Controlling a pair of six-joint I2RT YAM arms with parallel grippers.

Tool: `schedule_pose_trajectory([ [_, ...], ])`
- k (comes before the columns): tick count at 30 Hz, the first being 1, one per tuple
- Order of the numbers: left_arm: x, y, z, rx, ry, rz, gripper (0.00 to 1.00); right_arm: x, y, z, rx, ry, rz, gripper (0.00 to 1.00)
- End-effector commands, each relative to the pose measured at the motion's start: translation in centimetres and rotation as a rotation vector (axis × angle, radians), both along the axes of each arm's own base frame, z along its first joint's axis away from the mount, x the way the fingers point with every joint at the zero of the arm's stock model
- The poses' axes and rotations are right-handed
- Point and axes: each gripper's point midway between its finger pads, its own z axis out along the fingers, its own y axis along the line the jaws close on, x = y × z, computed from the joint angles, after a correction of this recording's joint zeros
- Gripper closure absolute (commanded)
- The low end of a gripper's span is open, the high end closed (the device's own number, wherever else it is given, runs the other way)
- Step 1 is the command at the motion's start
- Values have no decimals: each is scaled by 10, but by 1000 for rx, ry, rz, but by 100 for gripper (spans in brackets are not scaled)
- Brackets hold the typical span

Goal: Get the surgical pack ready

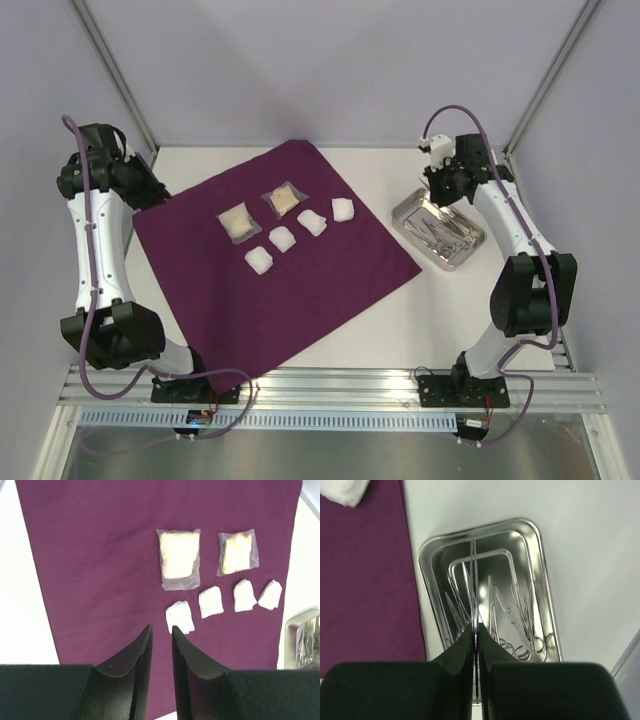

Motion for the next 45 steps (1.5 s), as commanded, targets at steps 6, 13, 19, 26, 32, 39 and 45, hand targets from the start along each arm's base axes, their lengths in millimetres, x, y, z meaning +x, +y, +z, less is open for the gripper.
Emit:
schedule_pose_trajectory([
  [6, 5, -11, 26, 30, -120, -131, 70, -32, -68, -67, -172, 250, 3, 100],
  [13, 3, -13, 14, 27, -95, -153, 70, -24, -90, -102, -212, 270, -90, 100],
  [19, 3, -11, 13, 31, -91, -143, 69, -13, -98, -119, -242, 307, -122, 100],
  [26, 2, -7, 13, 51, -87, -134, 69, -8, -100, -130, -255, 333, -115, 99],
  [32, 3, -6, 12, 49, -85, -130, 69, -9, -104, -134, -274, 343, -104, 98],
  [39, 3, -6, 14, 54, -88, -127, 69, -4, -104, -139, -273, 353, -107, 94],
  [45, 3, -4, 16, 61, -90, -123, 69, -2, -104, -139, -272, 350, -109, 89],
])
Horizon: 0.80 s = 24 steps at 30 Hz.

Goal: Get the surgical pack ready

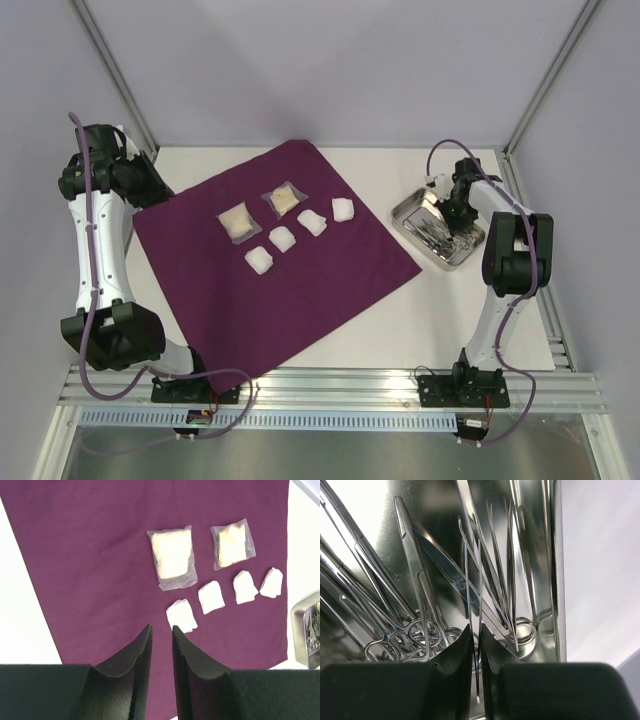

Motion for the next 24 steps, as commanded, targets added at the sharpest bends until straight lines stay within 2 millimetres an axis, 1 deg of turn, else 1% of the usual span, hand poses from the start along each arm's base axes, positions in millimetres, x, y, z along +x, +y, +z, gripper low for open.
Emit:
schedule_pose_trajectory([
  [1, 0, 2, 13, 33, -47, -8, 69, 16, -8, 9, -30, -44, 0, 89],
  [2, -1, 3, 13, 34, -46, -7, 69, 15, -13, 9, -61, -40, -11, 88],
  [5, 0, 3, 13, 34, -45, -4, 69, 15, -14, 8, -64, -37, -15, 85],
  [8, 0, 3, 13, 34, -45, -4, 69, 14, -15, 11, -69, -38, -20, 80],
  [10, 0, 3, 13, 33, -45, -5, 69, 14, -14, 13, -61, -43, -22, 75],
  [14, 0, 3, 13, 36, -46, -4, 69, 13, -14, 21, -66, -53, -24, 72],
  [16, 0, 3, 14, 37, -48, -5, 69, 15, -15, 30, -73, -73, -27, 71],
  [18, 0, 3, 13, 38, -47, -8, 69, 17, -15, 41, -85, -94, -34, 69],
  [21, 1, 4, 12, 44, -46, -10, 68, 25, -15, 71, -111, -161, -53, 64],
  [23, 0, 6, 11, 59, -43, -18, 68, 31, -6, 99, -124, -221, -54, 60],
  [24, 0, 7, 11, 67, -44, -22, 68, 33, -7, 111, -147, -247, -87, 56],
])
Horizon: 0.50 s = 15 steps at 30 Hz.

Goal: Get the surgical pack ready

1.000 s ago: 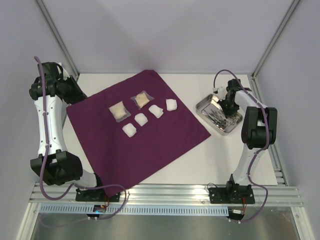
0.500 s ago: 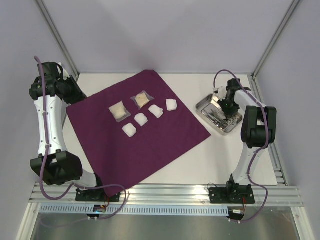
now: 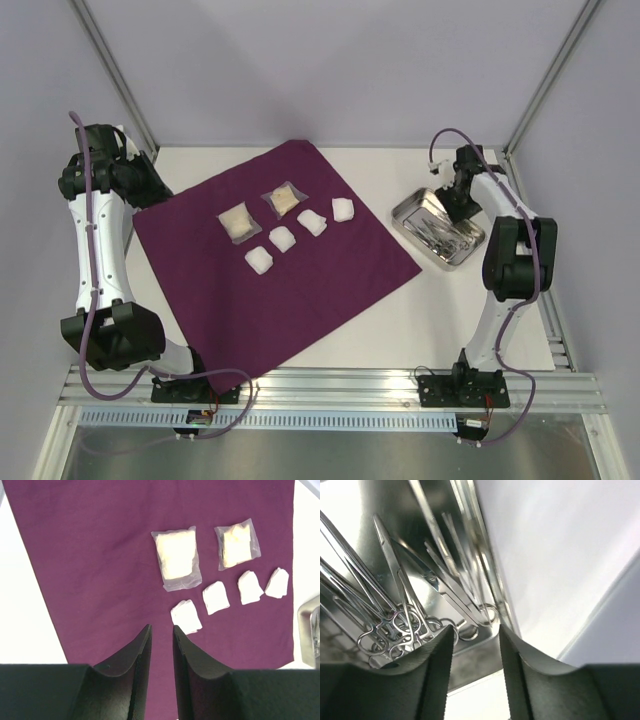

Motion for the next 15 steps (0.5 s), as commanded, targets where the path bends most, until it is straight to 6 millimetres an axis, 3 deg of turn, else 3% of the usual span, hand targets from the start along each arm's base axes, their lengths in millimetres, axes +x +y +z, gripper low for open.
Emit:
schedule_pose_trajectory([
  [1, -1, 6, 10, 70, -43, -31, 67, 22, 16, 88, -71, -213, -37, 54],
  [3, -3, 9, 10, 104, -40, -51, 63, 25, 24, 122, -70, -295, -93, 49],
  [6, -11, 9, 5, 150, -11, -123, 55, 20, 65, 152, -5, -357, -74, 39],
  [9, -23, 4, -7, 176, 41, -235, 54, 10, 101, 169, 105, -405, -97, 38],
  [10, -25, -2, -11, 156, 47, -276, 53, 6, 125, 168, 152, -412, -83, 38],
  [12, -34, -7, -25, 142, 92, -334, 52, -1, 155, 174, 224, -442, -60, 38],
  [13, -37, -9, -28, 137, 98, -353, 51, -4, 181, 168, 284, -450, -52, 38],
  [14, -40, -10, -32, 141, 101, -373, 51, -7, 195, 166, 329, -454, -45, 38],
  [15, -45, -13, -42, 136, 114, -402, 51, -9, 222, 173, 409, -480, 1, 39],
])
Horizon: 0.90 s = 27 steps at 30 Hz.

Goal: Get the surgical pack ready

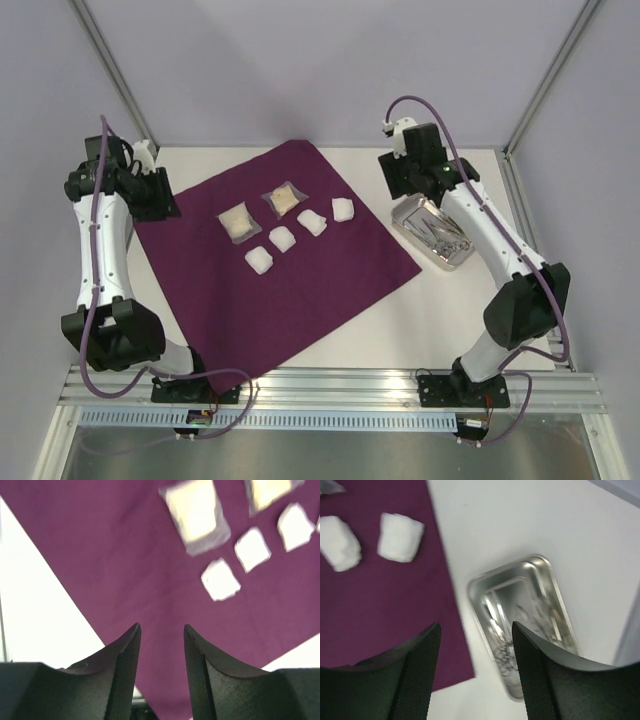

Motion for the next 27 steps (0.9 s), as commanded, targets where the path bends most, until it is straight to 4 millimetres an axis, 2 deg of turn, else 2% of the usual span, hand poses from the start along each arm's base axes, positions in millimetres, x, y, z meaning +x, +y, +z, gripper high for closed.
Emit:
schedule_pose_trajectory([
  [1, -23, -12, -16, 9, 23, -155, 50, -10, 65, 1, 247, -30, 30, 39],
  [2, -28, -15, -20, 11, 8, -171, 50, -17, 76, -14, 288, 0, 25, 39],
  [3, -30, -21, -20, 0, -14, -202, 50, -20, 97, -12, 333, -12, 72, 39],
  [4, -35, -25, -14, 1, -48, -218, 49, -26, 111, -19, 362, 15, 111, 40],
  [5, -38, -30, -20, -10, -53, -233, 47, -31, 120, -27, 375, 33, 123, 41],
  [6, -41, -37, -18, -22, -79, -264, 45, -37, 135, -28, 385, 28, 154, 43],
  [7, -46, -42, -14, -9, -110, -291, 44, -39, 140, -33, 384, 35, 155, 44],
  [11, -53, -60, -29, 4, -113, -359, 40, -56, 161, -50, 439, 95, 146, 44],
  [14, -56, -77, -41, -33, -37, -402, 40, -64, 166, -55, 486, 121, 143, 45],
  [15, -54, -82, -49, -37, 6, -420, 41, -67, 165, -64, 493, 132, 135, 45],
  [16, -57, -96, -55, -25, 36, -476, 41, -70, 165, -65, 501, 131, 139, 45],
  [18, -51, -103, -69, -11, 73, -493, 40, -74, 158, -66, 498, 123, 118, 45],
  [19, -49, -118, -72, -24, 74, -535, 40, -75, 156, -65, 499, 118, 109, 46],
  [21, -43, -130, -81, -76, 89, -518, 40, -77, 151, -60, 506, 92, 96, 46],
  [22, -30, -134, -90, -83, 89, -512, 40, -81, 147, -67, 499, 101, 88, 46],
  [24, -16, -133, -109, -88, 132, -457, 41, -84, 144, -65, 509, 84, 73, 46],
  [25, -5, -132, -112, -73, 112, -452, 41, -86, 142, -70, 509, 95, 64, 46],
  [27, 6, -128, -130, -59, 143, -408, 41, -91, 142, -75, 510, 111, 68, 46],
])
